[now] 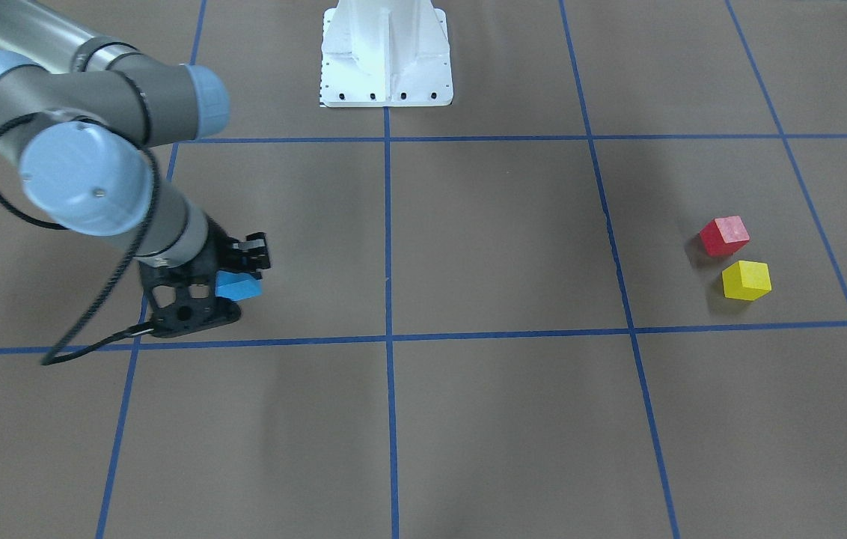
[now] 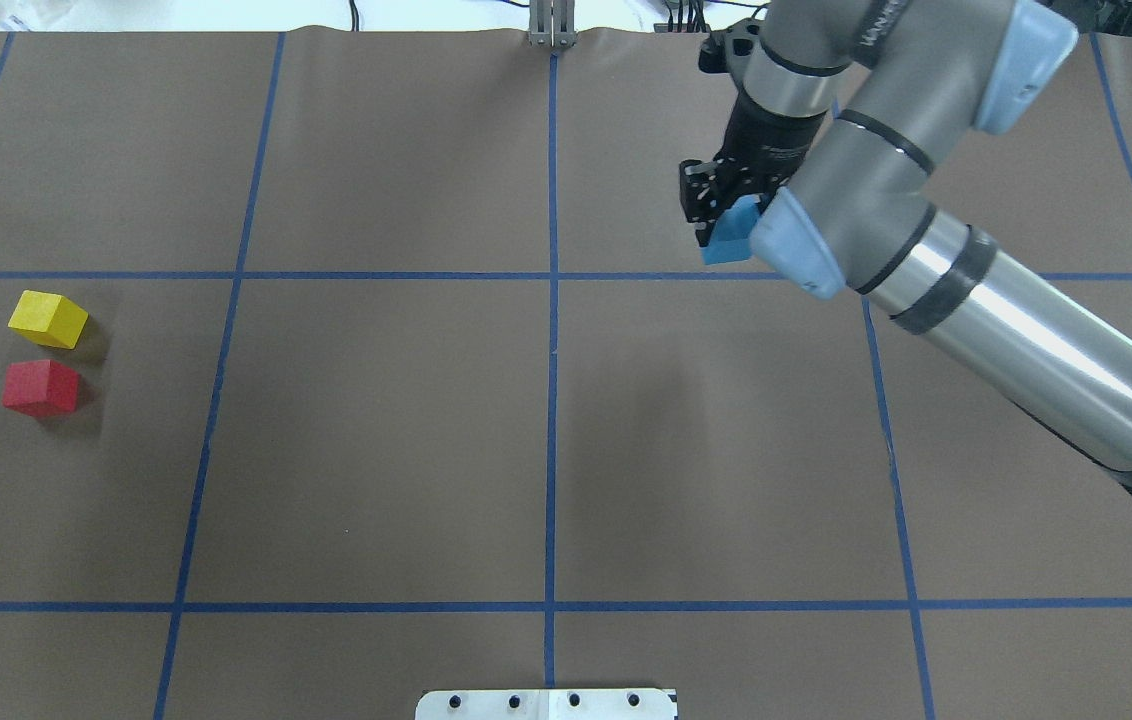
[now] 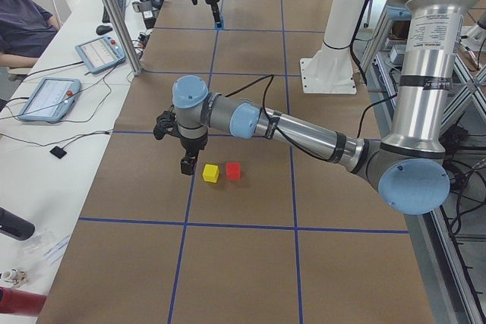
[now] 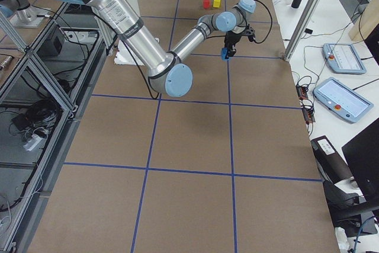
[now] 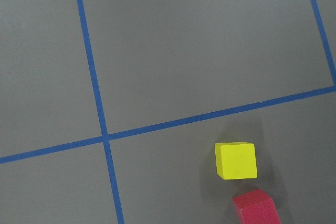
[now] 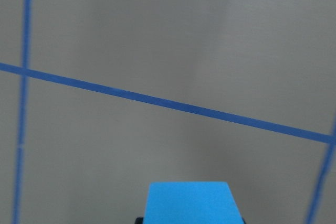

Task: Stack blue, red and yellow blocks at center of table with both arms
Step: 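Carry the blue cube with the right gripper to the table center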

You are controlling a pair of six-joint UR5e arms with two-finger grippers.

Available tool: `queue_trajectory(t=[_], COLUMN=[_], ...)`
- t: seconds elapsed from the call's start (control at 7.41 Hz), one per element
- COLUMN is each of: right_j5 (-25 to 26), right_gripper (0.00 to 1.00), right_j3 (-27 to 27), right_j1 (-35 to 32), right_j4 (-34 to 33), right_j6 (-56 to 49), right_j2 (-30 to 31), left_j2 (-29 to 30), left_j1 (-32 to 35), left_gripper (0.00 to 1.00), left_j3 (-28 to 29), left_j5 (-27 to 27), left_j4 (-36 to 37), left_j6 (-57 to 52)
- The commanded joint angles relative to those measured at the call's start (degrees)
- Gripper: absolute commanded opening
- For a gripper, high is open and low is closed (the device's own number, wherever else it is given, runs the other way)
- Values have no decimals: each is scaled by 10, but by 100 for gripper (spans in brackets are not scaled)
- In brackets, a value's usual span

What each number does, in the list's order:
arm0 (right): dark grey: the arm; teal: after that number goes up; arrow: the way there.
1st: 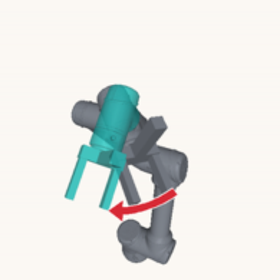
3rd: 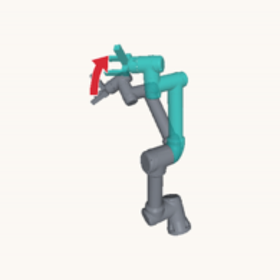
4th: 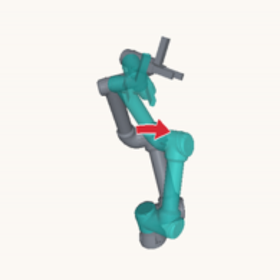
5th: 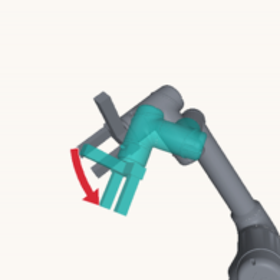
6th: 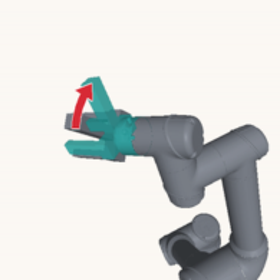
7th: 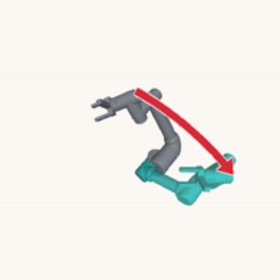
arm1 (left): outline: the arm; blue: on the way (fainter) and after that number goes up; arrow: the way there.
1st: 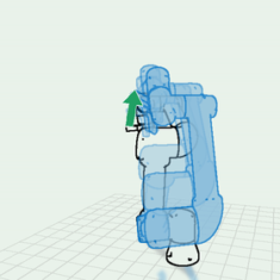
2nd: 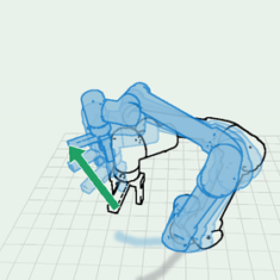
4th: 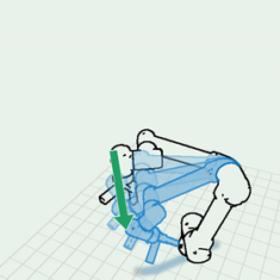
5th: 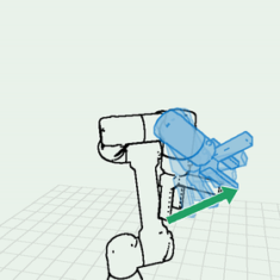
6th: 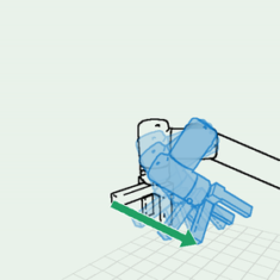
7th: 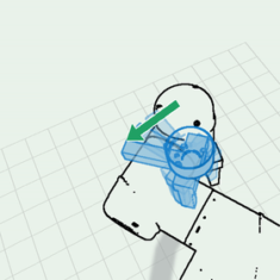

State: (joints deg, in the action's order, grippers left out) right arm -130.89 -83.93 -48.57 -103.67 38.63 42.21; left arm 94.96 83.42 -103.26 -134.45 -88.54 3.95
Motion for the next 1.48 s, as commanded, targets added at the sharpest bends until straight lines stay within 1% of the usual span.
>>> queue_trajectory(t=[0.0,0.13,0.27,0.54,0.81,1.21,1.35], right_j5=[61,88,99,106,106,106,106], right_gripper=[0,0,0,0,0,1,26], right_j3=[110,137,151,162,183,184,184], right_j1=[85,112,125,131,131,138,141], right_j4=[72,126,137,143,170,173,181], right_j6=[121,170,180,193,230,232,232], right_j2=[-87,-87,-89,-90,-92,-91,-90], left_j2=[3,3,4,3,3,3,3], left_j1=[0,0,0,-1,-1,-1,-1], left_gripper=[100,100,100,100,100,100,100], left_j3=[2,2,3,5,5,5,5], left_j5=[0,0,0,0,0,0,0], left_j4=[4,4,-2,-4,-4,-4,-3], left_j6=[1,12,26,28,28,28,28])
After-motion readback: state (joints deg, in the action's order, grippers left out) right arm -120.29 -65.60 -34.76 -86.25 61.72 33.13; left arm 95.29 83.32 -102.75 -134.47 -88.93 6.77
